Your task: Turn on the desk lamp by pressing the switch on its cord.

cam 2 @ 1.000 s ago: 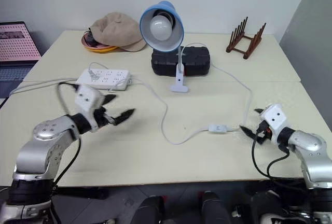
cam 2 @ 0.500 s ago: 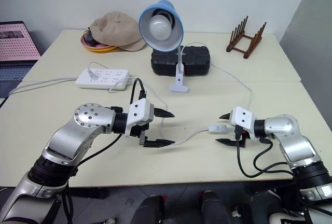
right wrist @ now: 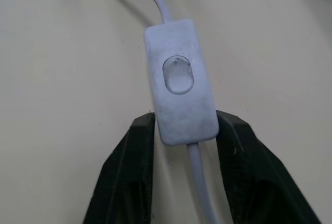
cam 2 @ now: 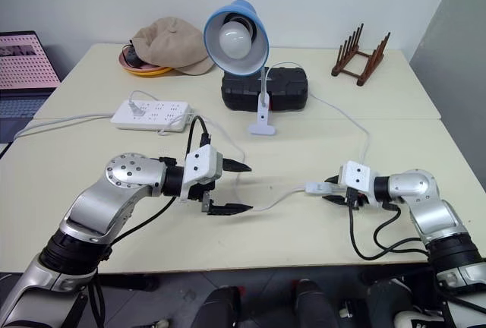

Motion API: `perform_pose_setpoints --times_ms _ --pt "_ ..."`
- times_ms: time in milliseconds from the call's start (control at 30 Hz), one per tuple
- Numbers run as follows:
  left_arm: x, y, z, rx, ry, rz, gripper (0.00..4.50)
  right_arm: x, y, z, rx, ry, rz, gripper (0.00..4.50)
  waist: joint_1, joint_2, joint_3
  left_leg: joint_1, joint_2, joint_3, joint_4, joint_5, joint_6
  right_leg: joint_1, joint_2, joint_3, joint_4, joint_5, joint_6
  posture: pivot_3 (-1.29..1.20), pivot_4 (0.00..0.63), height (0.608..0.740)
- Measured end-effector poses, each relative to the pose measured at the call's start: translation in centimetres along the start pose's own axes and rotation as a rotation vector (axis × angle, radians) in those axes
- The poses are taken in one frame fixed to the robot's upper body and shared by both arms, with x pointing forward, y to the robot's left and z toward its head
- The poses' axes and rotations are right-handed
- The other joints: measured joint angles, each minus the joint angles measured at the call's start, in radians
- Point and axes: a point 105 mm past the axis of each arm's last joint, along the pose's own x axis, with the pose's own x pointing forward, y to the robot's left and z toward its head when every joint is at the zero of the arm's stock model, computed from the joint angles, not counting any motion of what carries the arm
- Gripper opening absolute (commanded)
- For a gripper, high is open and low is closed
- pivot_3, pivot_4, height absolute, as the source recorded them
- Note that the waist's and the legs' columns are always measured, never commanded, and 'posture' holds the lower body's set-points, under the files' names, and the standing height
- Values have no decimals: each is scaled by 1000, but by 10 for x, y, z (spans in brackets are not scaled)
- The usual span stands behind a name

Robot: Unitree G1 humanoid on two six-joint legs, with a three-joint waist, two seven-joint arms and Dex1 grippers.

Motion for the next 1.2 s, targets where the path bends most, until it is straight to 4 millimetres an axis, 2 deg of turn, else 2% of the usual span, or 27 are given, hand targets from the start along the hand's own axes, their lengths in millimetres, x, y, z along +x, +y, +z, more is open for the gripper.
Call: perform_pose_setpoints --times_ms 233,300,400,500,600,667,833,933,1067,1200 --pt "-3 -1 -5 -62 -3 27 4500 4 -3 7 -11 -25 8 1096 0 0 0 0 0 0 0 0 0 0 0 0 0 0 0 0 150 740" --pt "-10 4 -3 -215 -57 83 4500 10 -5 14 7 -60 -9 1096 -2 0 0 0 0 -1 0 0 0 0 0 0 1 0 0 0 150 740" --pt "-21 10 21 -565 -297 136 4500 25 -11 39 29 -152 -61 1096 -7 0 0 0 0 -2 1 0 0 0 0 -1 2 3 6 0 150 740" --pt "-21 -9 31 -811 -425 76 4500 30 -20 63 12 -217 -117 1096 -7 0 0 1 0 -3 1 0 0 1 0 -1 2 3 6 0 150 740" --pt "-12 -30 25 -983 -469 40 4500 31 -24 70 17 -234 -151 1096 -3 0 0 0 0 -3 1 0 0 1 0 -2 2 3 6 0 150 740" --pt "-6 -34 25 -1054 -502 48 4500 32 -25 72 25 -238 -160 1096 7 0 0 0 0 -4 1 0 0 1 0 -2 2 4 6 0 150 740" --pt "2 -33 16 -1135 -499 143 4500 30 -23 81 16 -249 -158 1096 16 0 0 2 -1 -3 3 0 0 2 0 -1 2 2 2 0 150 740" --pt "9 -27 17 -1163 -541 170 4500 29 -20 92 15 -277 -137 1096 18 0 0 2 -1 -3 3 0 0 2 0 0 2 1 1 0 150 740" --pt "16 -16 6 -1187 -540 226 4500 27 -12 106 2 -316 -106 1096 18 0 0 1 -1 -3 2 0 0 2 0 -1 1 1 1 0 150 740" --pt "19 -6 15 -1170 -579 205 4500 28 -5 109 -15 -323 -82 1096 18 0 0 1 -1 -3 2 0 0 2 0 -1 0 1 2 0 150 740"
